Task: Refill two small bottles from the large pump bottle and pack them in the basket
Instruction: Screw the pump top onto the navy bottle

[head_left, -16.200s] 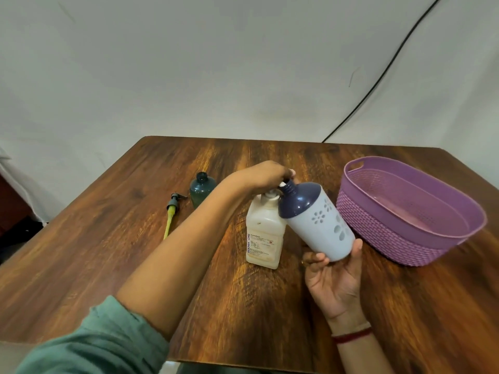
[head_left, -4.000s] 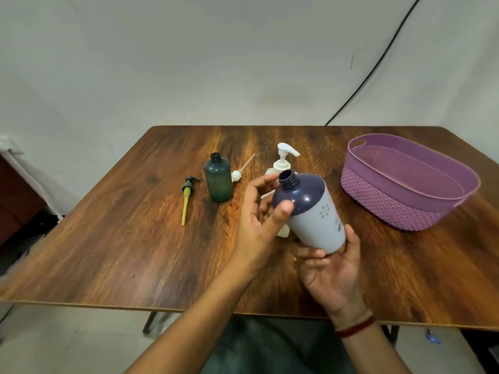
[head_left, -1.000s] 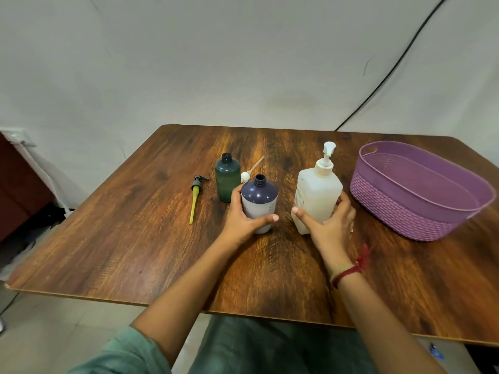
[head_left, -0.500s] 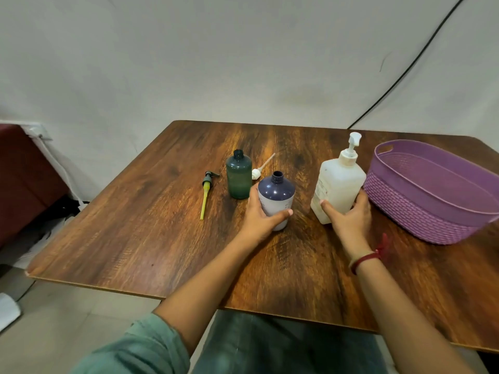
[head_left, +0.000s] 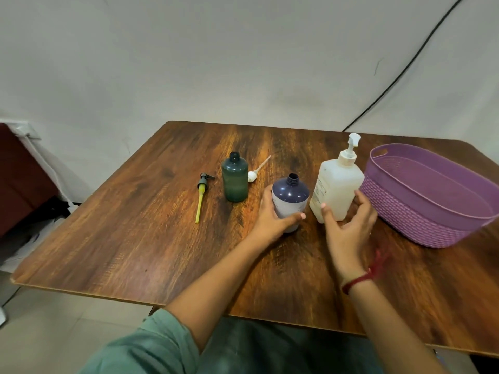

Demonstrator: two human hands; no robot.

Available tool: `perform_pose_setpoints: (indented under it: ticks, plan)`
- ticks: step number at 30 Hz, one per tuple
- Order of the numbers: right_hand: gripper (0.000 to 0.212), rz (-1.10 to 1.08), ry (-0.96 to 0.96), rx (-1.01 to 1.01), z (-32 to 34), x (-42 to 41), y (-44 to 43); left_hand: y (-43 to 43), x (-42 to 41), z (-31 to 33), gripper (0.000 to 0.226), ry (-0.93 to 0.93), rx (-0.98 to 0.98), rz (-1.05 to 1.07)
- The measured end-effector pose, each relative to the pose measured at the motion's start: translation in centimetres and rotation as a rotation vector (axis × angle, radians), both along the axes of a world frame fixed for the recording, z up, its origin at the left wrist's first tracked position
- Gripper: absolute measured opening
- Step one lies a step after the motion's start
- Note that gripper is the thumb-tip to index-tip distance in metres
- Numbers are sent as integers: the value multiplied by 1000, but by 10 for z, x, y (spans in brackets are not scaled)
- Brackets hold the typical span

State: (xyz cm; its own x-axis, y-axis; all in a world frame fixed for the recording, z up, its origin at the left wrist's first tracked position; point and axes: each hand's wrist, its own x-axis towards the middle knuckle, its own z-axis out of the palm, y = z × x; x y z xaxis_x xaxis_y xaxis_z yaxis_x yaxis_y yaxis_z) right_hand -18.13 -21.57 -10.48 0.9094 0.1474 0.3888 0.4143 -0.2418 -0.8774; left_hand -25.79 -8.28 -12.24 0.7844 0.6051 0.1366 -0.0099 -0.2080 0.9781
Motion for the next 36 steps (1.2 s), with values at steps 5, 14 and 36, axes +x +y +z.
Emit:
perform_pose_setpoints:
  ticks: [5,14,36]
  plan:
    - [75,182,-122,22,-7,-39,10,11,-30,1,111,58,33,-122]
    - [101,465,96,-21,-10,-21,44,46,-34,17,54,-72,212,158]
    - [80,449,64,141,-28,-8,59,89,8,3,78,94,96,701]
